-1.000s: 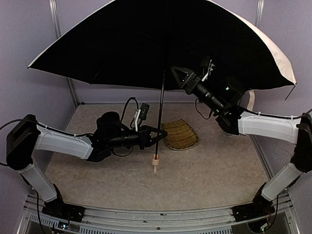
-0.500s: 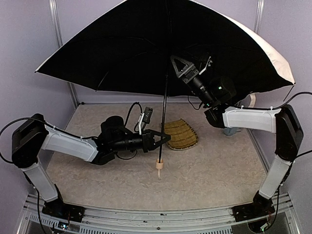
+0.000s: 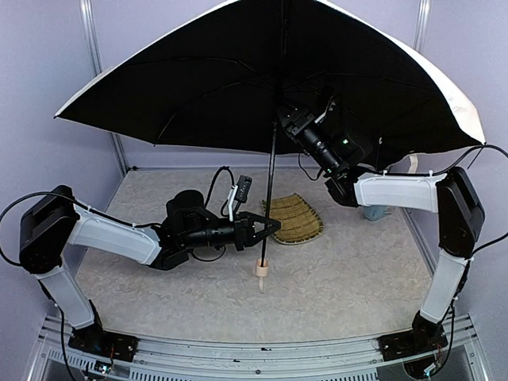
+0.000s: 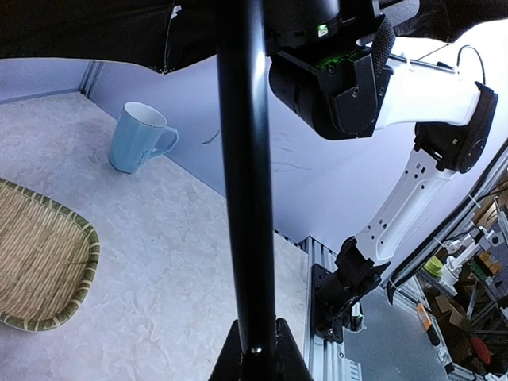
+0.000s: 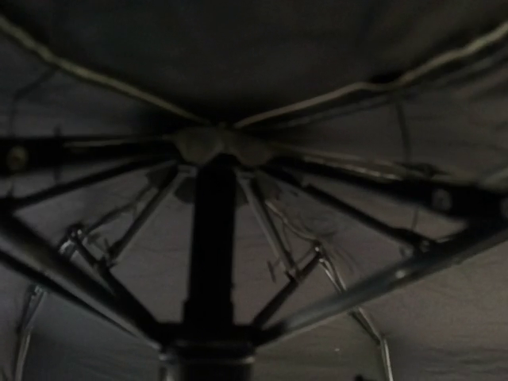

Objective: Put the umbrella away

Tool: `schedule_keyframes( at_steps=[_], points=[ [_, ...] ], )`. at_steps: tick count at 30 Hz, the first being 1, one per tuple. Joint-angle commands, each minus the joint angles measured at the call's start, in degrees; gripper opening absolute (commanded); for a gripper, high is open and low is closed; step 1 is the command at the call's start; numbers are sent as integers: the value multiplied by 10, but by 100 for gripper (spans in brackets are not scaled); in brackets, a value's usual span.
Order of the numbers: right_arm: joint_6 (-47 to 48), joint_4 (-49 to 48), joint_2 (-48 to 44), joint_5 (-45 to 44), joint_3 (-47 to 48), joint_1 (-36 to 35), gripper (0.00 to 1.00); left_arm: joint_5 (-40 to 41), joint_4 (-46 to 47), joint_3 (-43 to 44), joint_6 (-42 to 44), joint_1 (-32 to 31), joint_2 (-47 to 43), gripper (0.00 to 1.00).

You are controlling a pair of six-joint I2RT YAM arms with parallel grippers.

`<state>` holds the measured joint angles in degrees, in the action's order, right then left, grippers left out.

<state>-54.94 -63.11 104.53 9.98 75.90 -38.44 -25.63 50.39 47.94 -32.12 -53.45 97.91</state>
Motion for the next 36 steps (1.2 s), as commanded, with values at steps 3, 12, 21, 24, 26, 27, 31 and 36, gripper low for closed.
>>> schedule_keyframes(
  at_steps=[3,12,21,24,26,27,31,36],
  points=[
    [-11,-10,3,-8,14,4,37,2,40,22,36,-4,-2,0],
    [-25,-17,9,-1,12,7,0,3,39,20,40,-3,-9,0],
    [-7,10,-2,41,13,19,3,10,27,12,46,15,-34,0],
    [52,83,-20,44,15,19,29,63,-15,12,69,21,-56,0],
    [97,120,-38,11,6,17,42,128,-71,25,100,12,-68,0],
    [127,128,-47,-17,-2,14,44,159,-90,32,115,6,-71,0],
    [273,136,-72,-156,-22,-23,47,223,-98,36,142,-9,-77,0],
    [407,111,-79,-248,-22,-68,49,264,-102,41,140,-13,-71,0]
  ],
)
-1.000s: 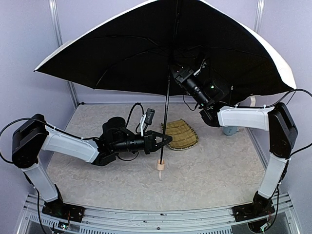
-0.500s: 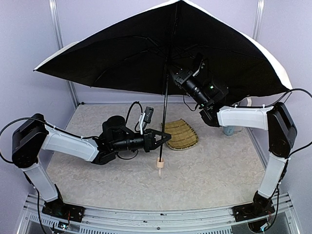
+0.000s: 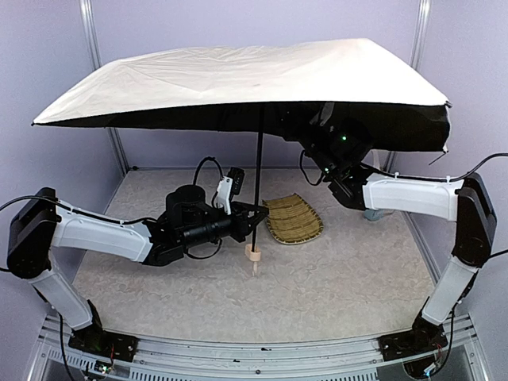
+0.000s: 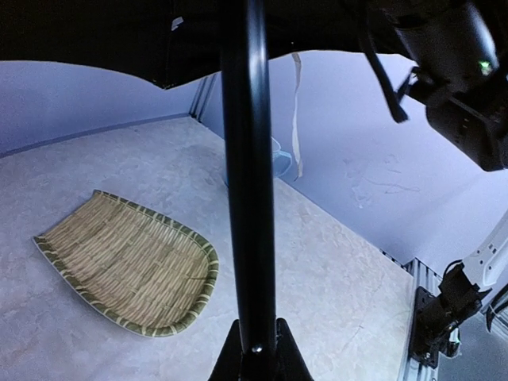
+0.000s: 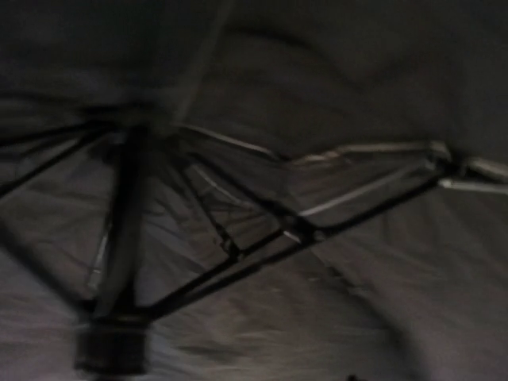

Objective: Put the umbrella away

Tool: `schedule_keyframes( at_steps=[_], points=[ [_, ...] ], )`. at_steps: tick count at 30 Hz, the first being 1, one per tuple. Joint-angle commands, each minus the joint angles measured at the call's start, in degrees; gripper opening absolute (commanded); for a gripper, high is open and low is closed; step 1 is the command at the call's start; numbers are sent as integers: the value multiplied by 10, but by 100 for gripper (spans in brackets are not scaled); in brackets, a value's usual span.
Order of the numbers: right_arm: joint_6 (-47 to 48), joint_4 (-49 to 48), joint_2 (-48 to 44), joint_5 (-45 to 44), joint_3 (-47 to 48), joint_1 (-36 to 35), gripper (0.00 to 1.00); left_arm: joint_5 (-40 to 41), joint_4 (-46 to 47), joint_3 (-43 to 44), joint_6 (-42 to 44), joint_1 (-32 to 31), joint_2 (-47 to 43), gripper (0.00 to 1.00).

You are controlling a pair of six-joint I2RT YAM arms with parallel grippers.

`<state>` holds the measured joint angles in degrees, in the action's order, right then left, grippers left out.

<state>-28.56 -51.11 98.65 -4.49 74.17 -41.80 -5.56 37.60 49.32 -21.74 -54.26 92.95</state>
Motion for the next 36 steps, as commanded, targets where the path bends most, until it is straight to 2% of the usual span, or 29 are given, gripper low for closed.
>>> schedule_keyframes(
  at_steps=[1,7,11,13,20,30,32,34,36],
  points=[
    [157,-9,-21,-109,-2,-39,50,69,25,28,34,-5,-20,0],
    [178,-27,-27,-69,2,-52,58,69,33,28,29,-7,-13,0],
    [176,13,-11,-52,40,-52,70,68,36,29,34,-7,-10,0],
    [177,25,3,-44,63,-52,70,68,36,29,35,-8,-10,0],
    [184,76,47,-44,132,-53,53,62,46,20,31,-8,-13,0],
    [228,74,64,-60,138,-67,59,63,43,23,36,-9,-15,0],
    [231,71,66,-72,139,-67,52,62,42,22,37,-9,-15,0],
    [235,67,66,-81,140,-67,40,63,42,21,37,-9,-15,0],
    [238,63,68,-88,141,-67,35,62,42,21,38,-9,-15,0]
  ],
)
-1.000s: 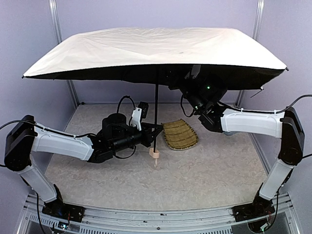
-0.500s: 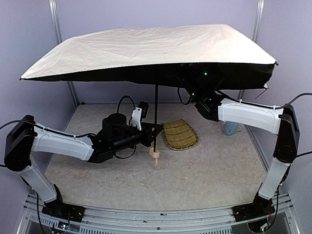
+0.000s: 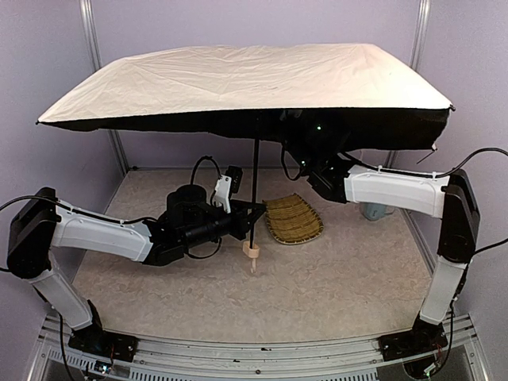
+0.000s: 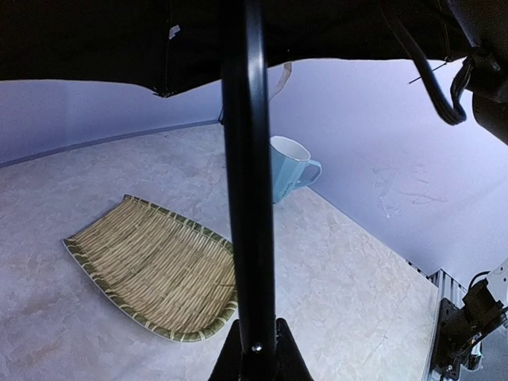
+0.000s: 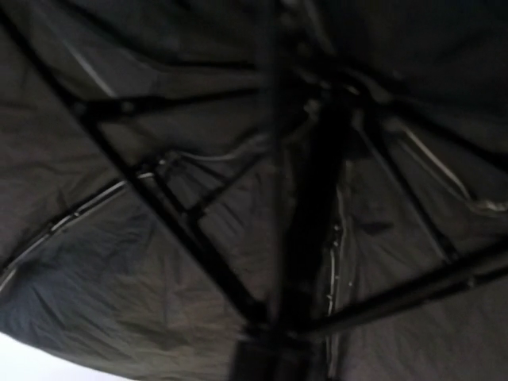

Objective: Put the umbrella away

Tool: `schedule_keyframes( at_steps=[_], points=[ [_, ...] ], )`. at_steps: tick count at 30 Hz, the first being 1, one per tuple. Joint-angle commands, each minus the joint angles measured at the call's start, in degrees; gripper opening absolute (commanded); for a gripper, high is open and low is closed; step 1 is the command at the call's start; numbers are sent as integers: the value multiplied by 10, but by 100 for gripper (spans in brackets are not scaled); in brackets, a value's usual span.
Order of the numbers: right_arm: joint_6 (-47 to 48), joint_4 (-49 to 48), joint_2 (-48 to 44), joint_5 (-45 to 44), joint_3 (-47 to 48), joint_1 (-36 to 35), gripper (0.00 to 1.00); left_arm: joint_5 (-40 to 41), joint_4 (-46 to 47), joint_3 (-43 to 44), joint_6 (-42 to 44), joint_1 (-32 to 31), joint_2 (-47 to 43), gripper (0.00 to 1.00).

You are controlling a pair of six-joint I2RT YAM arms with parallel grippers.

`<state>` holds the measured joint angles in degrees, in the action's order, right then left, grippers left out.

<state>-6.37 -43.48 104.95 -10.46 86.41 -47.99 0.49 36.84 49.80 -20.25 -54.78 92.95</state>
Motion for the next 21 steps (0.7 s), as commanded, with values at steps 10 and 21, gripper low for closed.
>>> schedule_keyframes(
  at_steps=[10,21],
  points=[
    [28,-7,15,-36,35,-5,35,-1,50,16,25,-5,-14,0],
    [16,22,1,40,24,3,5,10,53,6,54,0,-35,0]
  ],
)
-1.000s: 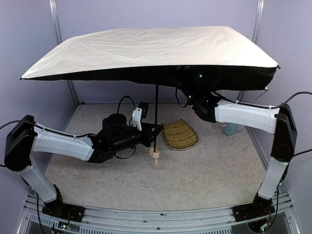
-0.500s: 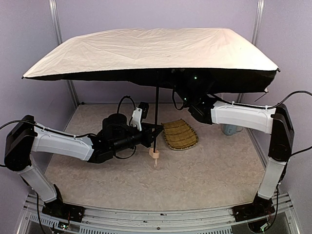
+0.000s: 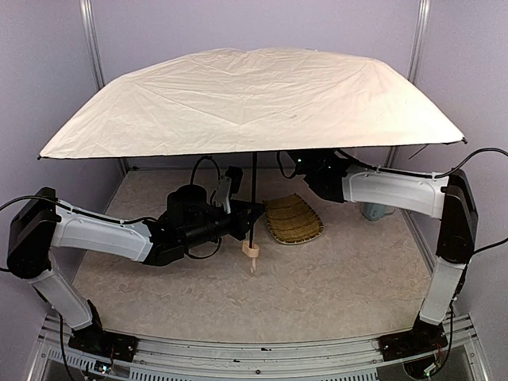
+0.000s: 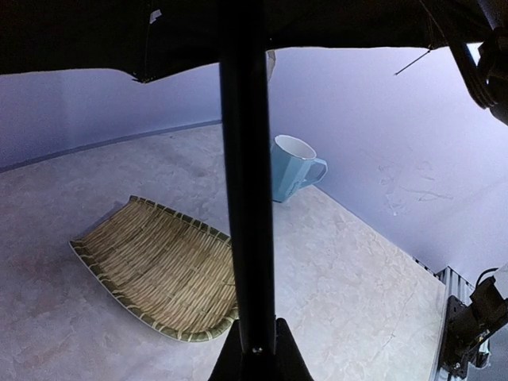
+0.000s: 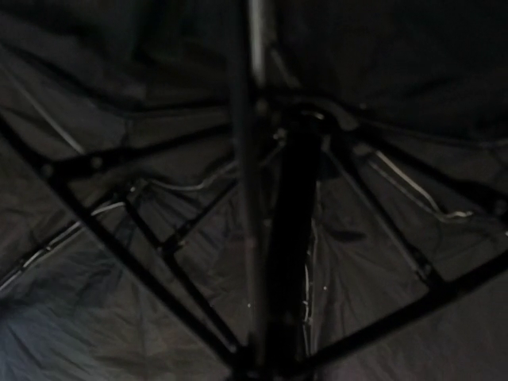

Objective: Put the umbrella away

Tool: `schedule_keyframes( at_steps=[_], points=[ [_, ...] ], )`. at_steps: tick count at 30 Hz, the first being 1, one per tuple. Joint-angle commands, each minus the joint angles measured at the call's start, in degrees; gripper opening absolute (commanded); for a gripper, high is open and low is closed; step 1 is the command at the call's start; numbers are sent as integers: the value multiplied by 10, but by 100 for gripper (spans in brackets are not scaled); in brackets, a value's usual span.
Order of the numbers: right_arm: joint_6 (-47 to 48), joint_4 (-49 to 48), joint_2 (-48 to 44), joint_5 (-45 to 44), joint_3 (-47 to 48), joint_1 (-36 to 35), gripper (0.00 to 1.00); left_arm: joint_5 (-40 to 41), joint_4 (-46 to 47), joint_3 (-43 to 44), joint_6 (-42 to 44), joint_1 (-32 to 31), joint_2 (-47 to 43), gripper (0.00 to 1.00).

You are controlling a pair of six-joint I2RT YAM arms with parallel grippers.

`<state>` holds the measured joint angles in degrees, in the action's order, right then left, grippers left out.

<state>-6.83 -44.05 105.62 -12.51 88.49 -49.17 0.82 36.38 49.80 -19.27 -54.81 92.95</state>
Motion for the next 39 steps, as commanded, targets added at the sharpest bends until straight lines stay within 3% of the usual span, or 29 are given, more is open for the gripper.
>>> schedule_keyframes(
  at_steps=[1,5,12,18,29,39],
  points=[
    [23,48,-6,79,9,16,4,6,57,3,49,5,-44,0],
    [32,159,-1,185,32,17,4,10,66,-7,60,22,-76,0],
    [-3,223,6,308,4,15,6,36,138,-26,121,18,-139,0],
    [1,238,-4,289,-51,1,7,68,249,-41,139,4,-159,0],
    [-6,252,-11,263,-132,-19,8,48,288,16,192,-10,-147,0],
    [17,290,8,221,-142,-29,8,17,277,44,177,-15,-154,0]
  ],
)
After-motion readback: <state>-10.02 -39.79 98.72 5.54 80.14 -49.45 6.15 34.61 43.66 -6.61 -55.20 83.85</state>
